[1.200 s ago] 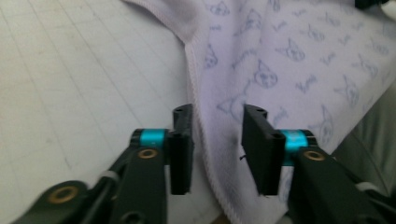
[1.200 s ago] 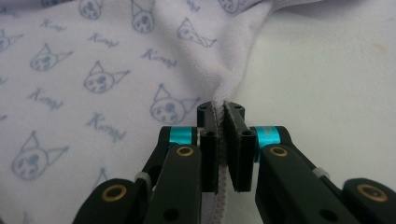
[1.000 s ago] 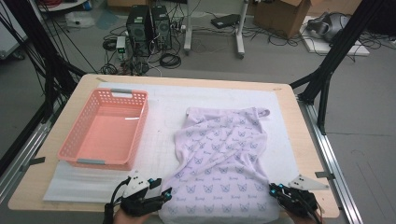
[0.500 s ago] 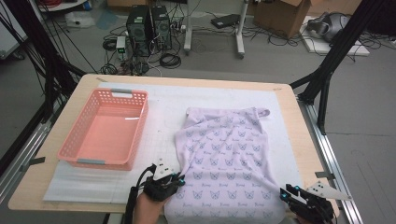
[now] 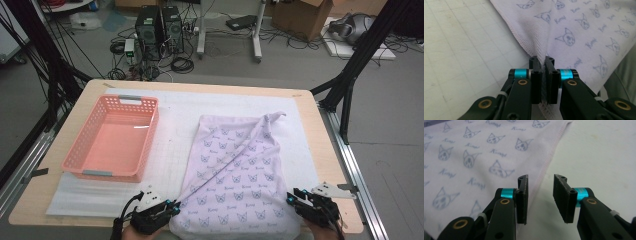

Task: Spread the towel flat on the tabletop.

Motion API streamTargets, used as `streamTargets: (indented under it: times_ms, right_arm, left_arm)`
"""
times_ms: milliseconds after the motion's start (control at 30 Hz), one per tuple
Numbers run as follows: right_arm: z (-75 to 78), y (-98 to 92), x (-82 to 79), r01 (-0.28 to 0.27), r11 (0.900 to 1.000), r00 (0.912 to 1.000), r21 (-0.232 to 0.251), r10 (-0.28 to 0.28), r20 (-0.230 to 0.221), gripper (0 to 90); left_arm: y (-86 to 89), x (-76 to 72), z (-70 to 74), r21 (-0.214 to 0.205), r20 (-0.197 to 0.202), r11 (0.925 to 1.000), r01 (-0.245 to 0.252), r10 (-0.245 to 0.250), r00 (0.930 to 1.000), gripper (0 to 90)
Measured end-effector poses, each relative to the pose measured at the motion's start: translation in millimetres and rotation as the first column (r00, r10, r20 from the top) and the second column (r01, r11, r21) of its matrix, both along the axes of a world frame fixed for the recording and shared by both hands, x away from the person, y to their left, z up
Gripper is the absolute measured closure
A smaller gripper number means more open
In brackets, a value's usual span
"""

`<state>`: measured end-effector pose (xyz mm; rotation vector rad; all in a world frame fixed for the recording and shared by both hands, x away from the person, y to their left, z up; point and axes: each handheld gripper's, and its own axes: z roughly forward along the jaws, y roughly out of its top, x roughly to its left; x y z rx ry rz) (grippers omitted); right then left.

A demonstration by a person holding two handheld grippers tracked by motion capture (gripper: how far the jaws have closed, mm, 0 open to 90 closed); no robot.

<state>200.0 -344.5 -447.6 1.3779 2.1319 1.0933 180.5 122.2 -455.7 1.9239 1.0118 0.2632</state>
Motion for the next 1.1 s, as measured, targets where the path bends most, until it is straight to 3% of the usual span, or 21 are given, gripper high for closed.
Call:
streamTargets:
  times_ms: [67, 100, 133, 167, 200, 333, 467, 533, 567, 600, 633, 700, 733, 767, 833, 867, 1033, 1100]
  right_arm:
    - [-1.1, 5.0, 2.9, -0.009, 0.9997, 1.0, -0.021, 0.009, -0.003, 63.5]
    - [-2.7, 12.6, 5.8, -0.008, 0.9982, 0.9999, -0.059, 0.009, 0.006, 68.3]
    - [-2.7, 12.6, 5.8, -0.008, 0.9982, 0.9999, -0.059, 0.009, 0.006, 68.3]
    - [-1.8, 12.2, 5.4, -0.034, 0.9982, 0.9994, -0.049, 0.034, -0.006, 84.7]
    - [-1.0, 11.1, 4.0, -0.036, 0.9979, 0.9993, -0.054, 0.036, -0.009, 85.7]
    - [0.6, 1.7, -4.7, -0.026, 0.9977, 0.9995, -0.062, 0.025, -0.019, 86.2]
    - [3.2, -23.4, -31.2, -0.02, 0.9963, 0.9994, -0.084, 0.018, -0.029, 86.3]
    - [3.7, -28.4, -36.4, -0.018, 0.9963, 0.9993, -0.084, 0.015, -0.033, 86.2]
    - [4.0, -33.0, -40.5, -0.019, 0.997, 0.9992, -0.075, 0.016, -0.036, 85.5]
    - [4.8, -39.7, -42.2, -0.016, 0.9992, 0.9997, -0.037, 0.015, -0.017, 76.3]
    - [4.8, -39.7, -42.2, -0.016, 0.9992, 0.9997, -0.037, 0.015, -0.017, 76.3]
    - [6.6, -41.7, -27.7, 0.004, 1.0, 1.0, -0.001, -0.004, 0.009, 67.6]
    - [6.6, -41.7, -27.7, 0.004, 1.0, 1.0, -0.001, -0.004, 0.009, 67.6]
    - [6.4, -39.5, -12.8, 0.015, 0.9999, 0.9998, -0.003, -0.015, 0.014, 65.8]
    - [6.4, -38.0, -6.1, 0.022, 0.9997, 0.9996, 0.0, -0.022, 0.015, 65.3]
    - [6.1, -35.9, 5.4, 0.025, 0.9997, 0.9995, 0.003, -0.025, 0.021, 62.6]
    - [7.9, -31.7, 20.1, 0.02, 0.9998, 0.9991, 0.004, -0.02, 0.038, 59.4]
    - [10.5, -31.5, 24.4, 0.014, 0.9999, 0.9986, 0.001, -0.014, 0.051, 57.6]
  left_arm:
    - [1.9, 0.2, -0.5, -0.018, 0.0, 0.9998, -0.009, 0.009, 1.0, 79.9]
    - [2.4, 0.7, -0.7, -0.033, -0.001, 0.9993, -0.015, 0.015, 0.9999, 67.5]
    - [3.2, 1.2, -0.8, -0.047, 0.0, 0.9986, -0.024, 0.024, 0.9997, 67.5]
    - [3.9, 1.6, -0.5, -0.061, -0.002, 0.9975, -0.035, 0.035, 0.9994, 56.4]
    - [4.8, 2.3, -0.2, -0.073, 0.001, 0.9964, -0.043, 0.043, 0.9991, 54.6]
    - [6.7, 6.1, 0.8, -0.092, 0.01, 0.9942, -0.056, 0.057, 0.9983, 49.9]
    - [5.6, 11.1, 1.2, -0.092, 0.016, 0.9942, -0.054, 0.056, 0.9983, 47.6]
    - [4.1, 15.7, 2.8, -0.104, 0.028, 0.9933, -0.051, 0.054, 0.9982, 46.7]
    - [2.9, 19.4, 3.8, -0.113, 0.031, 0.9926, -0.046, 0.049, 0.9983, 46.3]
    - [1.1, 23.5, 5.0, -0.12, 0.036, 0.9919, -0.041, 0.045, 0.9983, 45.9]
    - [-1.1, 28.6, 6.2, -0.127, 0.04, 0.9913, -0.034, 0.04, 0.9984, 45.9]
    - [-5.4, 40.1, 8.7, -0.141, 0.041, 0.9899, -0.02, 0.026, 0.9988, 45.6]
    - [-7.4, 45.8, 9.8, -0.145, 0.045, 0.9894, -0.013, 0.02, 0.9988, 45.6]
    - [-9.7, 51.3, 10.8, -0.153, 0.042, 0.9882, -0.008, 0.015, 0.999, 45.5]
    - [-13.4, 61.4, 12.2, -0.152, 0.048, 0.9883, 0.003, 0.004, 0.9988, 45.1]
    - [-14.5, 65.4, 12.3, -0.148, 0.055, 0.989, 0.003, 0.006, 0.9985, 45.0]
    - [-18.0, 79.7, 13.1, -0.152, 0.087, 0.9885, -0.003, 0.016, 0.9961, 43.4]
    - [-17.8, 86.8, 13.1, -0.165, 0.072, 0.9861, -0.022, 0.034, 0.9968, 42.1]
